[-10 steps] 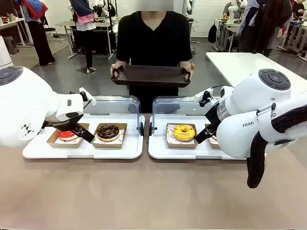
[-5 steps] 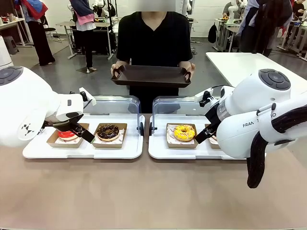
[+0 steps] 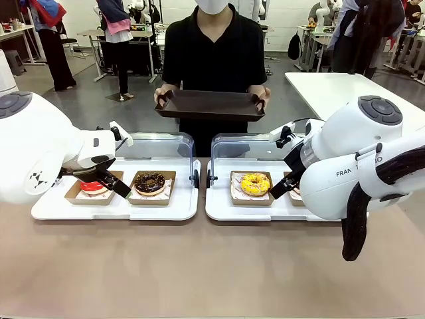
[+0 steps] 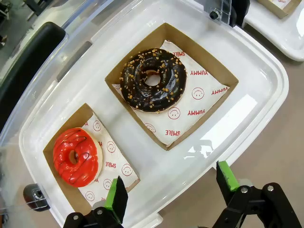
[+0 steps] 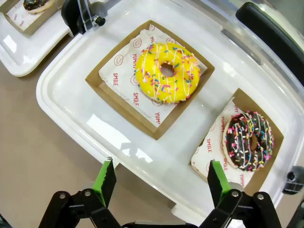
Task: Provide the desired donut to the person.
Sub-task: Pick up and lift the Paper togo box containing the Donut pointed at by the person.
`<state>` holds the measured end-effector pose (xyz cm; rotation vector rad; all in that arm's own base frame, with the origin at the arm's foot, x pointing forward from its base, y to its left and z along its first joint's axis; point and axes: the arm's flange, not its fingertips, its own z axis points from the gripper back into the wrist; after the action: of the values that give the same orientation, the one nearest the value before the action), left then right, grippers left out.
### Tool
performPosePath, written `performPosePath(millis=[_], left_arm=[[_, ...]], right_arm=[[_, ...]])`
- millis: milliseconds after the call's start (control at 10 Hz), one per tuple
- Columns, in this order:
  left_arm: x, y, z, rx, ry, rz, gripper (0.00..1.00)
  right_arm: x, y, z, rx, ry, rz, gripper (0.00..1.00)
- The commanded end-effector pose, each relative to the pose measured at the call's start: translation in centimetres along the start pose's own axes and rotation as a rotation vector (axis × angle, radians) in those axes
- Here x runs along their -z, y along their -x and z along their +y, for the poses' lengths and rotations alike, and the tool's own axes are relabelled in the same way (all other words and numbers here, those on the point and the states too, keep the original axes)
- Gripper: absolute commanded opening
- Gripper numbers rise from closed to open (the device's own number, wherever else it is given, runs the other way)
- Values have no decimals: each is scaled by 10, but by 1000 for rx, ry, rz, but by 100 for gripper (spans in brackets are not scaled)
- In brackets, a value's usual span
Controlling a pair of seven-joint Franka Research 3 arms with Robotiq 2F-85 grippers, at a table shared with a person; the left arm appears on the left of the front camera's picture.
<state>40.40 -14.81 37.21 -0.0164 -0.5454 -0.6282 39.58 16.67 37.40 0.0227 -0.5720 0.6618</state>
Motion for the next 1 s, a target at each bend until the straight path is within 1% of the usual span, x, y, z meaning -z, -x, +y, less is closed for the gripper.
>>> performPosePath(millis=[0,500,600,700,800,900], left_arm=[[0,0,0,0,0,0,100],[0,0,0,0,0,0,100],[-32,-17,5,35,1,22,100],[-76,-44,17,56,-15,10,100],[-108,-67,27,80,-6,26,100],[-139,-79,33,99,20,57,100]], right_arm=[[0,0,0,0,0,0,100],[0,0,0,0,0,0,100],[-37,-8,-4,-4,35,-12,100],[-81,-19,-12,-34,61,9,100],[-116,-26,-16,-16,88,49,100],[-149,-29,-16,-36,115,92,100]])
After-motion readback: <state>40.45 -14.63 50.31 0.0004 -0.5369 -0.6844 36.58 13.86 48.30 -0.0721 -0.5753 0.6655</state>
